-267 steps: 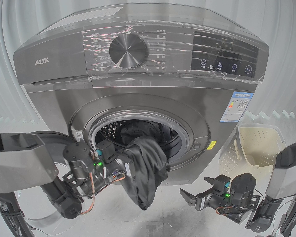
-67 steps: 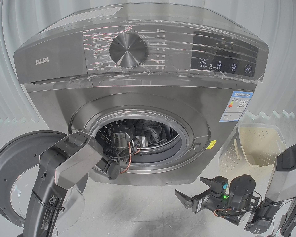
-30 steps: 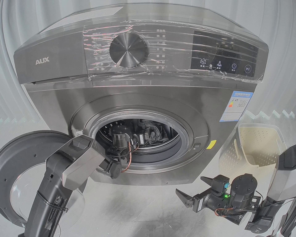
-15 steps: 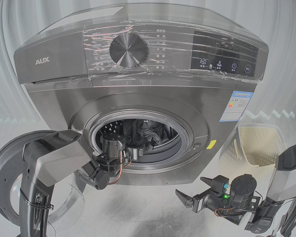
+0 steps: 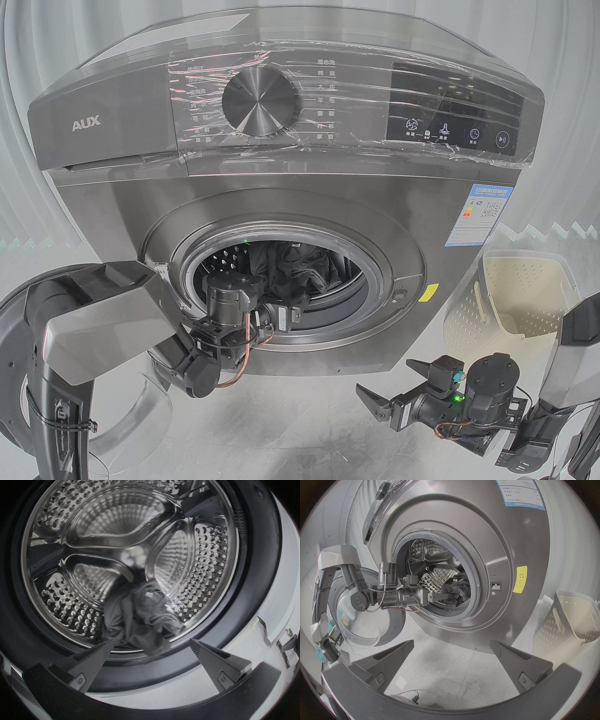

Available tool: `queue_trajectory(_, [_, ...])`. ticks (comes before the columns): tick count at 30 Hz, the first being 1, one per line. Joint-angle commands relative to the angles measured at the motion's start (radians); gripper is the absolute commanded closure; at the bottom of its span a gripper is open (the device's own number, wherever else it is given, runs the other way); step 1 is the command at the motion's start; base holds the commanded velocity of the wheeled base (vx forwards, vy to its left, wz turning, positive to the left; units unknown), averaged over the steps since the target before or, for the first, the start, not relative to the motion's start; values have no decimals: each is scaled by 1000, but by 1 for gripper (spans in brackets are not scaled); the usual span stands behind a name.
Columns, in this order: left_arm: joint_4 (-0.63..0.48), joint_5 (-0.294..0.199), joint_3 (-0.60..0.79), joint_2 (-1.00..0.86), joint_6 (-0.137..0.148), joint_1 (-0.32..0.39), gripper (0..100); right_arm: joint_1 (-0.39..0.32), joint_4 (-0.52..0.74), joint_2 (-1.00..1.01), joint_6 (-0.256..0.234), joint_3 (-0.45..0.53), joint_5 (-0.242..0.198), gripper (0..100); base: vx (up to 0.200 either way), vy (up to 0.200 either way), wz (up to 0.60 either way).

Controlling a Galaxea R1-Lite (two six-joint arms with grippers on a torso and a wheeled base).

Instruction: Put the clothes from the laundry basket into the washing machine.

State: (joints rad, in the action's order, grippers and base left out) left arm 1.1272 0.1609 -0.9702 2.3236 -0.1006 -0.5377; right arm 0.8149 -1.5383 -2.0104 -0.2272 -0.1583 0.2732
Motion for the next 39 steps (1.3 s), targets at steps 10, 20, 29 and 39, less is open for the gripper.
queue_trajectory(10, [-72,-73,-328,227,-1,12,0,3,-2,-8,-6,-1,0,0,0,0,0])
queue_trajectory(20, [-115,-61,-489,326,2,36,100,0,-2,-17,-6,-3,0,0,0,0,0])
queue_trajectory(29, [-104,28,-709,376,-2,100,100,3,-2,-17,-6,-4,0,0,0,0,0])
queue_trajectory(39, [-106,32,-742,387,6,120,100,7,-2,-17,-6,-4,1,0,0,0,0])
